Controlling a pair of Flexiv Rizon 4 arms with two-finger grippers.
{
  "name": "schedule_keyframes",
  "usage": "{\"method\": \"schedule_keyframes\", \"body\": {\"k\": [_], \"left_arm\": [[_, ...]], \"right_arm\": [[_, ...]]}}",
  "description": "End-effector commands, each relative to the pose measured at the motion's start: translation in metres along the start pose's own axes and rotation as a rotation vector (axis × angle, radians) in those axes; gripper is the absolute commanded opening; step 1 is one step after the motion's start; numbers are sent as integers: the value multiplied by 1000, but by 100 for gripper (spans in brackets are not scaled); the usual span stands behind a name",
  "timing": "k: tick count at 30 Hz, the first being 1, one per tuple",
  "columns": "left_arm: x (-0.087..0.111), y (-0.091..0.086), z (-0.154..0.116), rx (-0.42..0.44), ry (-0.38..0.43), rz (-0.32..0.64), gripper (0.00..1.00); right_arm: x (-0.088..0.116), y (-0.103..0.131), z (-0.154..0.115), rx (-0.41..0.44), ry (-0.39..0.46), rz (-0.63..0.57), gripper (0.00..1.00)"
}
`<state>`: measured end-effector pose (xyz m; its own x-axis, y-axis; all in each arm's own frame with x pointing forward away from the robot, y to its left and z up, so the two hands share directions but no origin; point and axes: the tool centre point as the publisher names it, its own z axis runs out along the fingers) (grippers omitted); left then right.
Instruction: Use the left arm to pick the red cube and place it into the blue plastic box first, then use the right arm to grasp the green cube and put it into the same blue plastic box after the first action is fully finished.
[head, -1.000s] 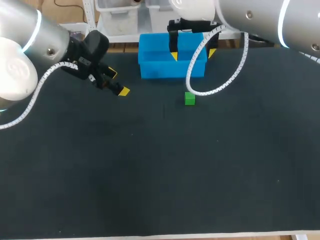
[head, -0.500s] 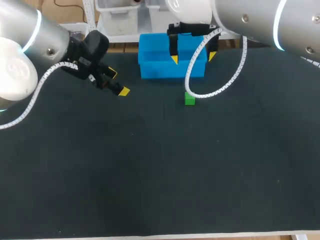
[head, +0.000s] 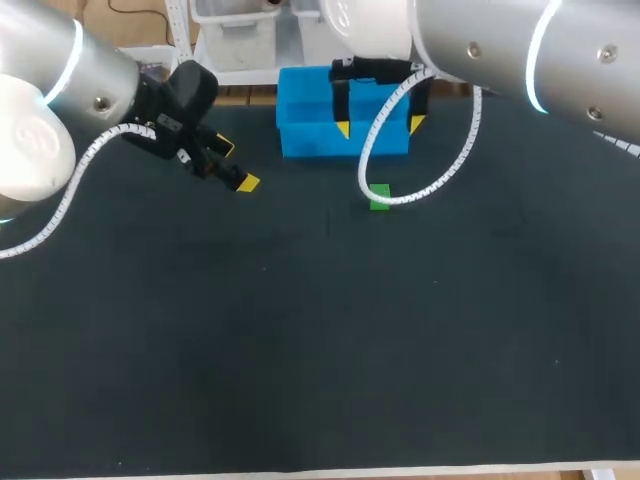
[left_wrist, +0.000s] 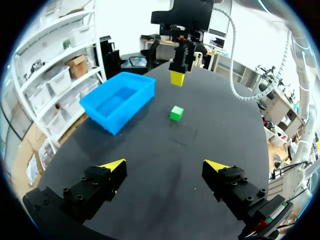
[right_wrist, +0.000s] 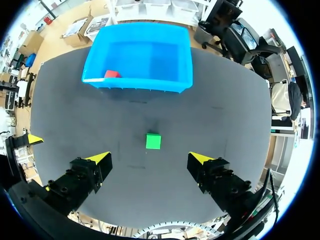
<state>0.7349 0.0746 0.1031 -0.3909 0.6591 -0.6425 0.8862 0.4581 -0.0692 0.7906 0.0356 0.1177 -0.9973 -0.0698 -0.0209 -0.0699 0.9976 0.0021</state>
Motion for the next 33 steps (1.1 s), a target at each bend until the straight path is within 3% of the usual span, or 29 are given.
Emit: {"method": "schedule_keyframes", "body": {"k": [1, 19, 33], "left_arm": [[1, 0, 0, 2, -6, 3, 100], [1, 0, 0, 2, -6, 3, 100], [1, 0, 0, 2, -6, 3, 100]], "right_arm": [[6, 1, 9, -3, -14, 3, 100], [19, -3, 44, 11, -7, 28, 100], [13, -13, 72, 10, -9, 33, 100]]}}
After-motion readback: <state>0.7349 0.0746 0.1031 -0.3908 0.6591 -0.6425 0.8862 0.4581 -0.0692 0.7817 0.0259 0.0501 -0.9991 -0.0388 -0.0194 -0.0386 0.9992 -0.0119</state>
